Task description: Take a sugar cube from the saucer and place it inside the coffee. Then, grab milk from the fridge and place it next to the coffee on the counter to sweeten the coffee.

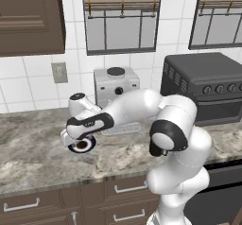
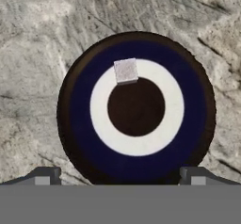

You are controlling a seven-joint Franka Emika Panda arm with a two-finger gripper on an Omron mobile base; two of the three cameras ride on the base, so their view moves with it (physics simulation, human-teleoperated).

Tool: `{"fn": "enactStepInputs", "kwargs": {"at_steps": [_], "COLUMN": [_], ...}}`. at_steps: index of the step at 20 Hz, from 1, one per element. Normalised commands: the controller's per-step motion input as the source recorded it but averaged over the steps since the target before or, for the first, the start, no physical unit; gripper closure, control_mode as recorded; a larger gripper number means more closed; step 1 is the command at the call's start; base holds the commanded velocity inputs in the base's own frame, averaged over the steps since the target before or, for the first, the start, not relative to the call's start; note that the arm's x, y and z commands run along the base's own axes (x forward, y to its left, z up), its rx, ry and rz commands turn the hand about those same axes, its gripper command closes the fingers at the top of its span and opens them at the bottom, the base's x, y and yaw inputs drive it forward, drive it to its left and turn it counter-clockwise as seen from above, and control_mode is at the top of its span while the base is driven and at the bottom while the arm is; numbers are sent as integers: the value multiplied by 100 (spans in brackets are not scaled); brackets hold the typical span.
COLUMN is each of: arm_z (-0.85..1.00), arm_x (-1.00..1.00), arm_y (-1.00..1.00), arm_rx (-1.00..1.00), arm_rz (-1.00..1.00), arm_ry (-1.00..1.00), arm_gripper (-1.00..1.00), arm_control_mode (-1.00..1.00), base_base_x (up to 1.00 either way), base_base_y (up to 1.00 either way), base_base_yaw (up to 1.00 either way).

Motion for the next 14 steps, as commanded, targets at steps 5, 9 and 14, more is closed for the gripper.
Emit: {"fn": "enactStepInputs", "kwargs": {"at_steps": [5, 9, 14], "arm_z": [-7, -6, -15], "arm_x": [20, 17, 11], "arm_y": [7, 7, 10], "arm_rx": [0, 0, 0], "arm_rz": [0, 0, 0], "arm_ry": [0, 0, -1], "arm_gripper": [-100, -100, -100], "arm_control_mode": [-100, -100, -100], "base_base_x": [0, 0, 0], "base_base_y": [0, 0, 0], "base_base_yaw": [0, 0, 0]}}
